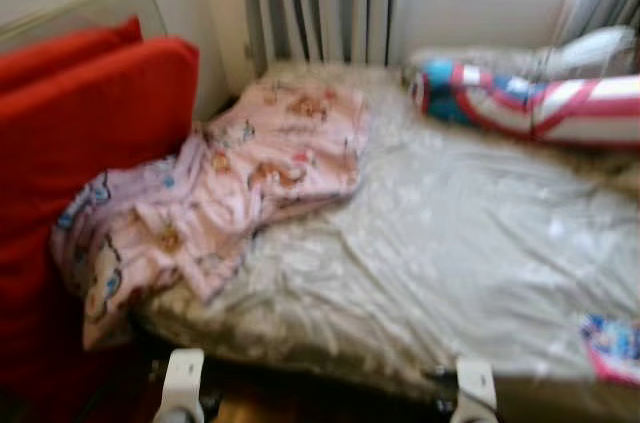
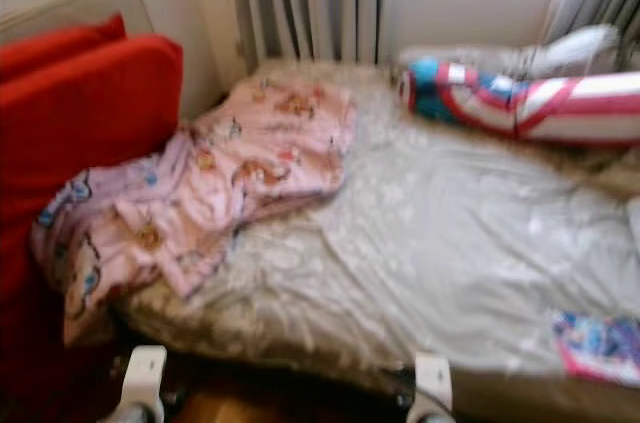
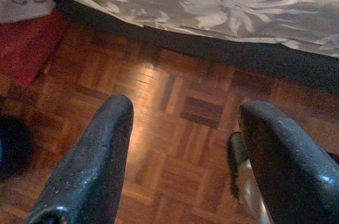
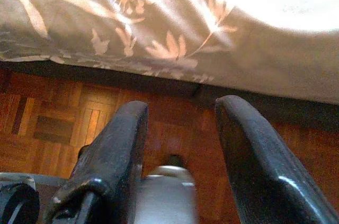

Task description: Clean up the room

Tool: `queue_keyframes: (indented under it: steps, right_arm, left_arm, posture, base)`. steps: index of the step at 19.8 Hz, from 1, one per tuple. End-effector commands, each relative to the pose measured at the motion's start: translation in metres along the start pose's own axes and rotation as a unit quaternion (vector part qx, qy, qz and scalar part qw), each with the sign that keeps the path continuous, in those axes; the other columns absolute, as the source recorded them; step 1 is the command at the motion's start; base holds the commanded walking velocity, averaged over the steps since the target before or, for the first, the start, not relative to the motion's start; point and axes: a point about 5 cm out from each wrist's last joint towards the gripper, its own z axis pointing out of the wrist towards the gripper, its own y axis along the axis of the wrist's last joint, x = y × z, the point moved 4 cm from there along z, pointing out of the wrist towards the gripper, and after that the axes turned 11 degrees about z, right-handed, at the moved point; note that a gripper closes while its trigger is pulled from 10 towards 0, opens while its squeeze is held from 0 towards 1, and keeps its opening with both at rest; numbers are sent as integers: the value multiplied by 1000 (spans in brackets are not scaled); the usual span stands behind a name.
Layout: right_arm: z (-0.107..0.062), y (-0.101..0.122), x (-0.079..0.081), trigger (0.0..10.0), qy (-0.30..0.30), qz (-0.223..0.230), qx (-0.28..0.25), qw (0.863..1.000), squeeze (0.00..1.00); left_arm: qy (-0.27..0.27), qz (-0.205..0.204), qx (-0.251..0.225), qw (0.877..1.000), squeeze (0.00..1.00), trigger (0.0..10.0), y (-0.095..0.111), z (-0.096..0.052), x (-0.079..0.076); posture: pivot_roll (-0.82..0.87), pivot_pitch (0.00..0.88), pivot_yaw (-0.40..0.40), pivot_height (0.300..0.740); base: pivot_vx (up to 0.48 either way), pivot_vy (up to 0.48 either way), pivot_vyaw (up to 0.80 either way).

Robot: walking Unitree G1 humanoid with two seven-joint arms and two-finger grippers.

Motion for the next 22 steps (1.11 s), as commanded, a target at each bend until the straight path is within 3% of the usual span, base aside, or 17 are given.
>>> queue_keyframes:
  steps: [1, 18, 22]
  right_arm:
    - [-1, -1, -8, 10000, -10, 6, -1, 1000, 0]
    - [-1, -1, -8, 10000, -10, 1, 3, 1000, 0]
    - [-1, 1, -7, 10000, -6, -3, 0, 1000, 0]
  left_arm:
    - [-8, 2, 1, 1000, 0, 10000, 0, 0, -6]
    - [-9, 0, 1, 1000, 0, 10000, -1, 0, -6]
    - [-7, 1, -4, 1000, 0, 10000, 2, 0, -6]
  posture:
    - [7, 10, 38, 740]
    - [7, 15, 38, 740]
    - [8, 15, 37, 740]
  base:
    - [0, 480, 0]
    - [0, 480, 0]
    - [0, 0, 0]
